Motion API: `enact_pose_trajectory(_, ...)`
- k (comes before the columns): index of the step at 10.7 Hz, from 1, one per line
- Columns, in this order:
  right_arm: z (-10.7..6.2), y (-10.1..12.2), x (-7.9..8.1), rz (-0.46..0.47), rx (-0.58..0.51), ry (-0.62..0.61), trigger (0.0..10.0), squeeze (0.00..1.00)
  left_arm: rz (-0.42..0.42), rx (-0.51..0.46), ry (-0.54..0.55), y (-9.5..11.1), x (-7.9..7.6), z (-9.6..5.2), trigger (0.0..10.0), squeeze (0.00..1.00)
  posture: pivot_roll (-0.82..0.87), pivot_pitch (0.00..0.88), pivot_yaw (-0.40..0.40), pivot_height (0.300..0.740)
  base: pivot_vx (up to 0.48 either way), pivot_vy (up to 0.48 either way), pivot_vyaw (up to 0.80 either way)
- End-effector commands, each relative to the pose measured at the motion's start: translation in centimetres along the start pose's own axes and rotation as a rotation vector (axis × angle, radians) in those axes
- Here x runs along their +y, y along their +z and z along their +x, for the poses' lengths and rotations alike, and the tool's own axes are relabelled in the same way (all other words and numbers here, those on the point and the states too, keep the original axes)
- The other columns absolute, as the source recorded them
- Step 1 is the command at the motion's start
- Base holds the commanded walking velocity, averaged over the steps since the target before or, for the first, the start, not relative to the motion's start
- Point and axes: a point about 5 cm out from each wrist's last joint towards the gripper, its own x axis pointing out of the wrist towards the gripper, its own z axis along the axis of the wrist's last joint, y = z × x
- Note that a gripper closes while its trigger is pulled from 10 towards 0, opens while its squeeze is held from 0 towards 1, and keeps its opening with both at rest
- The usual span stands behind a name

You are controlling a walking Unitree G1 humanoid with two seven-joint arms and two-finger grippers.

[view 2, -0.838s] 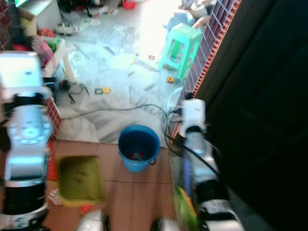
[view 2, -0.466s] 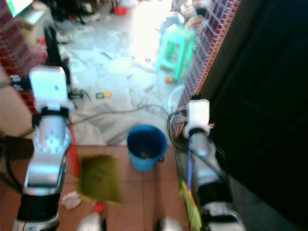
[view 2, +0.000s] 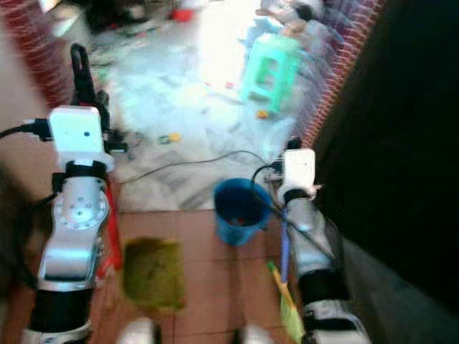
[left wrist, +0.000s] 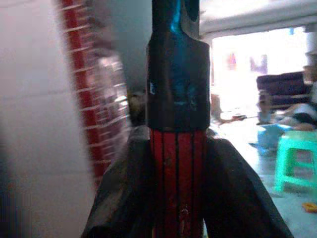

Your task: Sweep floor

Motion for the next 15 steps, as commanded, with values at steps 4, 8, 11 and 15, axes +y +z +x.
enact_pose_trajectory(4,0.3,0.8,-0.4,0.017,-0.034,-0.009,10.0,0.0,0.03,-0.069,-0.002,1.3,0.1,0.3,10.0,0.0,0.03,0.048,-0.071,0.74,0.0,0.48,0.0)
enact_pose_trajectory(8,0.5,0.9,0.1,0.014,-0.038,0.01,10.0,0.0,0.081,-0.07,0.02,0.9,0.6,0.0,10.0,0.0,0.05,0.056,-0.081,0.74,0.0,0.12,0.0)
enact_pose_trajectory(11,0.6,1.1,0.8,0.013,-0.045,0.033,10.0,0.0,0.062,0.022,-0.002,-1.3,0.3,-0.9,10.0,0.0,0.07,0.065,-0.092,0.74,0.0,0.0,0.0)
enact_pose_trajectory(15,1.0,1.5,1.5,0.01,-0.055,0.065,10.0,0.0,-0.001,0.15,0.0,-4.1,-0.9,-1.6,10.0,0.0,0.07,0.063,-0.107,0.74,0.0,0.0,0.0)
